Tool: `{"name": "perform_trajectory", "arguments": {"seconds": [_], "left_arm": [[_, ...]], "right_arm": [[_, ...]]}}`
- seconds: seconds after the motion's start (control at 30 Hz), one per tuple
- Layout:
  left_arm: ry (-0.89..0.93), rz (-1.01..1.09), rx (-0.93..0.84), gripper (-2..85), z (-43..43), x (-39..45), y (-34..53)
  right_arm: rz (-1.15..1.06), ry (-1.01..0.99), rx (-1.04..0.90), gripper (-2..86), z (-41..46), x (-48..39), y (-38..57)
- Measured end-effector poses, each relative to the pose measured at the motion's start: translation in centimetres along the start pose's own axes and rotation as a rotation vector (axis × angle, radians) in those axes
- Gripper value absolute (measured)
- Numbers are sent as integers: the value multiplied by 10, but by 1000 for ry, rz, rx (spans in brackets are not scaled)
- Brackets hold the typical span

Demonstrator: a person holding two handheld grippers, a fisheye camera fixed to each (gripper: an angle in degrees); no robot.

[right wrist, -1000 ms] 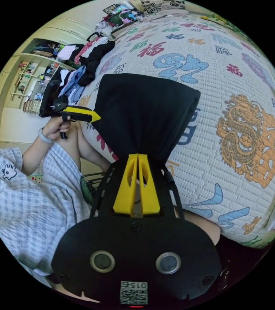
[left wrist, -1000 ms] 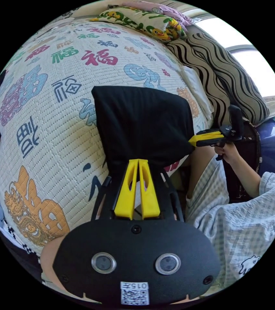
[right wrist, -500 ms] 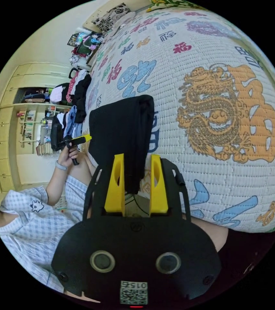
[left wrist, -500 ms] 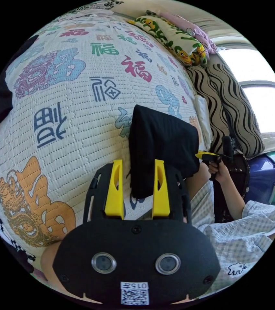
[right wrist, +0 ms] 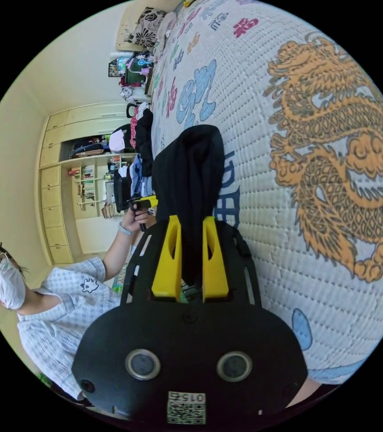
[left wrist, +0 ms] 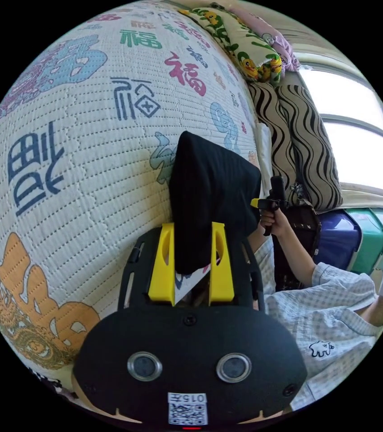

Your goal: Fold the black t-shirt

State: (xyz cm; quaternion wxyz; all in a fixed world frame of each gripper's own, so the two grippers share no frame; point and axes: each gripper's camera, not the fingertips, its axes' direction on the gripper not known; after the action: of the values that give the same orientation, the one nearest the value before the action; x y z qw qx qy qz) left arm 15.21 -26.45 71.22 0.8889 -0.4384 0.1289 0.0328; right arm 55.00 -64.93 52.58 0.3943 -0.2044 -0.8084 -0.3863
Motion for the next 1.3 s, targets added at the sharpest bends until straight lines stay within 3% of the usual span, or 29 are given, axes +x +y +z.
{"name": "perform_trajectory", "arguments": {"seconds": [0.13, 0.3, 0.5, 0.7, 0.77, 0.93, 1.0, 1.13, 1.3], "left_arm": [[31, -3, -87, 69, 10, 17, -18], [-104, 192, -147, 58, 5, 95, -53], [-92, 553, -108, 55, 5, 263, -145], [-138, 875, -134, 54, 77, 438, -225], [-215, 939, -151, 53, 124, 485, -245], [-537, 955, -301, 47, 243, 506, -264], [-692, 961, -334, 46, 274, 495, -257], [-583, 851, -245, 43, 255, 474, -243], [-563, 717, -81, 13, 179, 459, -198]], "right_arm": [[-52, 2, 32, 56, -9, -2, 14], [-148, -13, 191, 49, -45, -24, 42], [-185, -8, 643, 49, -146, -37, 114], [-126, 90, 1070, 49, -219, -23, 174], [-4, 83, 1181, 49, -228, 5, 181], [325, 71, 1195, 49, -213, 74, 179], [313, 8, 1220, 50, -200, 82, 184], [292, 104, 1226, 57, -173, 64, 190], [371, 51, 1268, 75, -138, 43, 208]]}}
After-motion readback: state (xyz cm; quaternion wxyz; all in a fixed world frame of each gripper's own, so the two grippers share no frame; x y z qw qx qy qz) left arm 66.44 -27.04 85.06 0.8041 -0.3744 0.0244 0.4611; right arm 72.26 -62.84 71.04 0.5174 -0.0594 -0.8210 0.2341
